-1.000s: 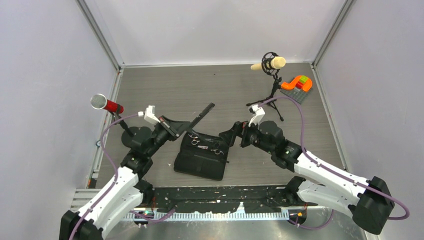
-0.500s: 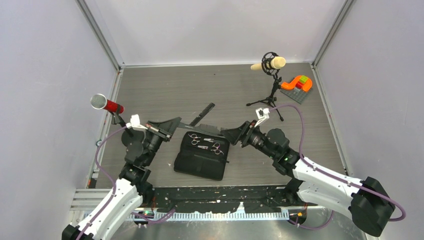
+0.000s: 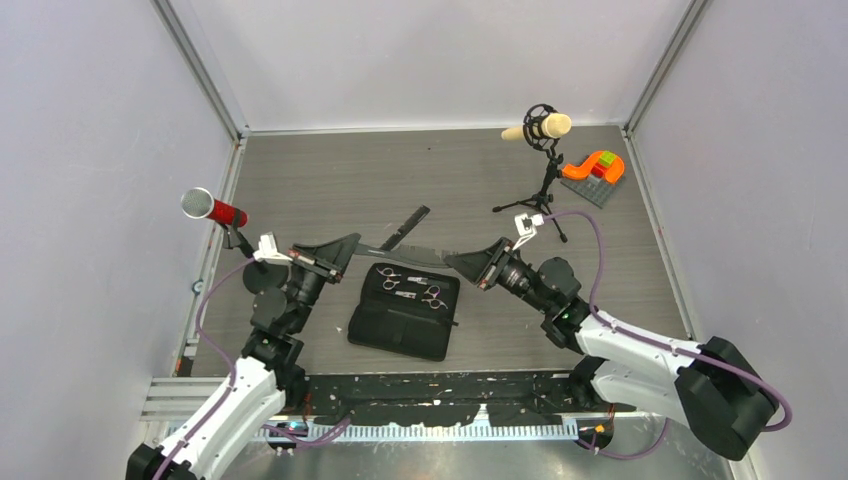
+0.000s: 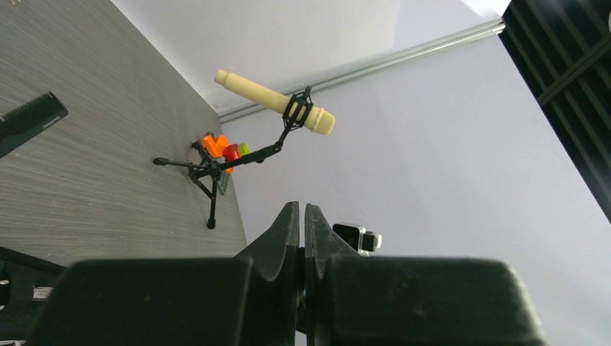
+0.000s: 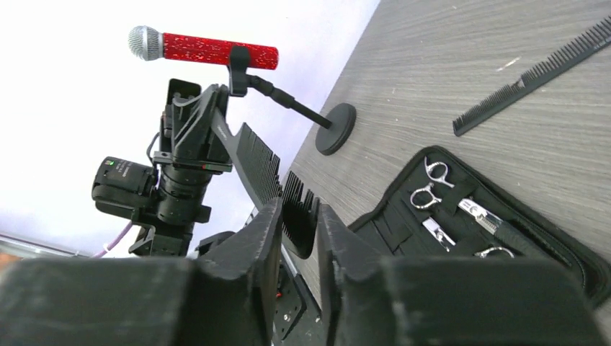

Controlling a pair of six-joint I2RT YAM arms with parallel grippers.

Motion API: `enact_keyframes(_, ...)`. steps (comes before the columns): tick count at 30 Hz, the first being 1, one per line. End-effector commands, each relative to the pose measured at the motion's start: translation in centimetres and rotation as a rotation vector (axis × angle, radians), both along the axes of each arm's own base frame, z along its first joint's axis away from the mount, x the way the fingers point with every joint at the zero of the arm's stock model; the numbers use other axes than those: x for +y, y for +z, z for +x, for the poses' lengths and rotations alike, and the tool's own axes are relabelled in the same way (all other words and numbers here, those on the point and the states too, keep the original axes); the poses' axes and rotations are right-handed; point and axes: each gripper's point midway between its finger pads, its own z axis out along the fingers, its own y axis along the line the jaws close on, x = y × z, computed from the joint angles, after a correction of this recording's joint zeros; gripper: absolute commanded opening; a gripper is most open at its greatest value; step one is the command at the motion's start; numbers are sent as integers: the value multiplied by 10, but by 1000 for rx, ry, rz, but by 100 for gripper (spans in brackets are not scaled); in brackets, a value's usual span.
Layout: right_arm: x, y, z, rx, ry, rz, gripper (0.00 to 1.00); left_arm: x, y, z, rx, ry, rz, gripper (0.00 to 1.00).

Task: Sort the hair-cutting tools

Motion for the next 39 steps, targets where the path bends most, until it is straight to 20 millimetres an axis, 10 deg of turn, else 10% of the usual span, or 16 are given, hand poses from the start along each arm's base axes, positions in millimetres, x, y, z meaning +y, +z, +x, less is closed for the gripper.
enact_keyframes(1, 1, 27, -5, -80, 35, 88, 9, 1, 15, -2, -51, -7, -33, 0)
enact_keyframes(8, -8, 15, -1, -65, 6, 28, 5, -6, -49, 1, 157, -35, 326, 50)
enact_keyframes(20, -25, -35, -5, 52, -28, -143, 5, 27, -166, -56, 615, -275, 976, 64)
enact_keyframes(30, -31, -43, -1, 68, -43, -151, 5, 33, -220, -72, 817, -388, 1077, 56)
enact_keyframes(39, -39, -57, 3, 110, -66, -139, 5, 5, -245, -63, 852, -486, 993, 3)
